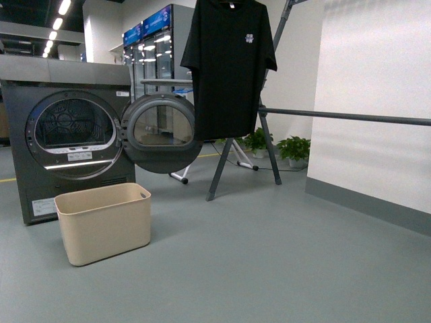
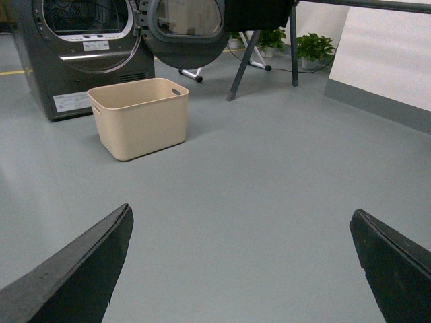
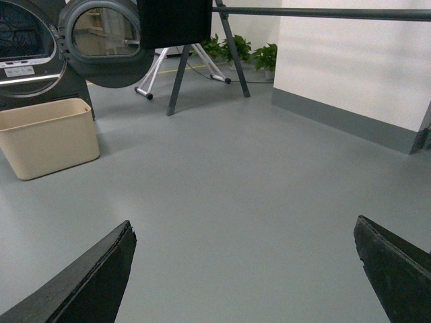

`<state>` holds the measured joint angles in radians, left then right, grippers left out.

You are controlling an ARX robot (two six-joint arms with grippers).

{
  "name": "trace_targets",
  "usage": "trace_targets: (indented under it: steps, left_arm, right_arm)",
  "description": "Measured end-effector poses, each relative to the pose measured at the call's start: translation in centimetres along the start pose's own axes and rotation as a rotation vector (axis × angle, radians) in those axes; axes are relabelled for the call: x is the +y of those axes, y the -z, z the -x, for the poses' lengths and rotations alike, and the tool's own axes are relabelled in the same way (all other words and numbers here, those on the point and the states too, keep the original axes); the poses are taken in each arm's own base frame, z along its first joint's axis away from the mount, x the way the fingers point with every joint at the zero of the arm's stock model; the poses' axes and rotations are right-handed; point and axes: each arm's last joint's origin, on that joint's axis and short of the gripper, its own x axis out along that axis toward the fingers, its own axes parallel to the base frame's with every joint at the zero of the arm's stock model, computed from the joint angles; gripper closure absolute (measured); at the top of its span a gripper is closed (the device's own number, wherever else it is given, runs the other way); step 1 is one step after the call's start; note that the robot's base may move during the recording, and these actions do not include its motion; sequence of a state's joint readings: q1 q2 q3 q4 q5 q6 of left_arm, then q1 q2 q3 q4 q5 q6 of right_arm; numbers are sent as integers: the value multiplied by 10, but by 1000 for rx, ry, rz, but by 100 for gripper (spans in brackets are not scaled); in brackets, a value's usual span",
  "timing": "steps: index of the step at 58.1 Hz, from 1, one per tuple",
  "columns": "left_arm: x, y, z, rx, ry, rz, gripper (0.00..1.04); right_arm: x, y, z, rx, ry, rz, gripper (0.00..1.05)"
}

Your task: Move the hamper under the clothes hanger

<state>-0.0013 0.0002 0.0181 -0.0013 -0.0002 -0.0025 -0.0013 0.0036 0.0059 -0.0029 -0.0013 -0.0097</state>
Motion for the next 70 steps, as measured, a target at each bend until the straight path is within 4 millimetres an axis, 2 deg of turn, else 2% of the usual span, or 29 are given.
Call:
trace_targets:
  steps: [70]
  left_arm:
    - [0, 0, 0, 0, 0, 0, 7]
  right_arm:
    - [0, 0, 0, 0, 0, 0, 8]
